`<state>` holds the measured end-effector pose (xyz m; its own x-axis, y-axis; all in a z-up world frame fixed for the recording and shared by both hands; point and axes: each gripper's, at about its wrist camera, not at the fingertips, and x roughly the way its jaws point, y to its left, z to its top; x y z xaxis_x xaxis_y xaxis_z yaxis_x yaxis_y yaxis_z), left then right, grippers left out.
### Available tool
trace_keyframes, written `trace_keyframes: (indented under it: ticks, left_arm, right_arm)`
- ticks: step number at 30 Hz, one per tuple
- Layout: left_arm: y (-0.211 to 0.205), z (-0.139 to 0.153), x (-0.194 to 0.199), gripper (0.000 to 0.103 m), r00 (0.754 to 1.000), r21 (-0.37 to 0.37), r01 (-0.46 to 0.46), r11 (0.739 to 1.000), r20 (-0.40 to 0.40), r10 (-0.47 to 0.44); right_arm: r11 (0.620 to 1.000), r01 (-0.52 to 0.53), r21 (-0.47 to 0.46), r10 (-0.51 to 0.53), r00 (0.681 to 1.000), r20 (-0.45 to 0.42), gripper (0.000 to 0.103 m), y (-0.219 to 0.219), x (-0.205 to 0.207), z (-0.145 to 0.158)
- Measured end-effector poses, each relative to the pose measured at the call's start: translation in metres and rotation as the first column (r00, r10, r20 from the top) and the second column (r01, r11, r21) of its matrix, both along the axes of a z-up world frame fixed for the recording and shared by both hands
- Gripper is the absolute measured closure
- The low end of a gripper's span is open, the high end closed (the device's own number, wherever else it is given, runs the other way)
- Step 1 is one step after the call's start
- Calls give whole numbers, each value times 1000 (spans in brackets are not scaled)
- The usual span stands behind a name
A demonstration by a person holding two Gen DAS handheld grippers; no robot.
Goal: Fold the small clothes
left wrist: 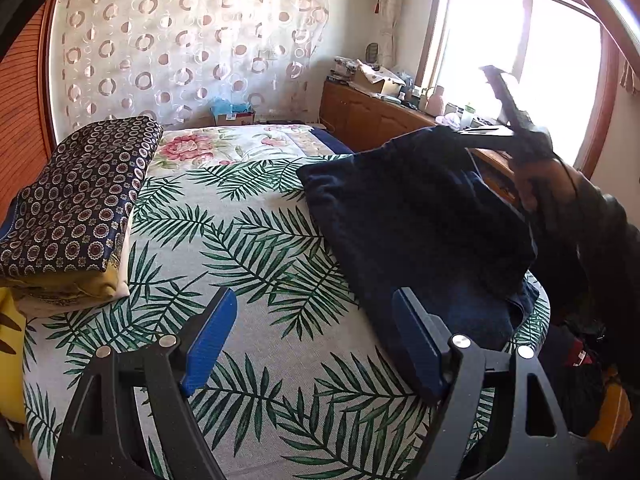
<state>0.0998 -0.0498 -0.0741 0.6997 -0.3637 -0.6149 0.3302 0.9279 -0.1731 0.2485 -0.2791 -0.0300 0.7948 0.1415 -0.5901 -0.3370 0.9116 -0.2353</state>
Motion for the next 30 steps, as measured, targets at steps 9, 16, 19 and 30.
trace_keyframes:
  ticks: [9, 16, 19, 30]
  left_arm:
    - [-4, -6, 1, 22, 1000, 5, 5, 1000, -15, -5]
    - [-16, -8, -2, 22, 1000, 4, 24, 1000, -15, -24]
    - [-22, -9, -2, 22, 999, 6, 35, 999, -20, -35]
    - [-38, -11, -3, 22, 998, 26, 61, 998, -32, -60]
  right_arm:
    - [977, 210, -34, -210, 978, -7, 65, 6, 41, -16]
    - [993, 114, 26, -114, 993, 0, 61, 16, -11, -18]
    - [998, 53, 29, -53, 998, -15, 61, 23, -44, -33]
    - [996, 63, 70, -53, 990, -129, 62, 13, -48, -81]
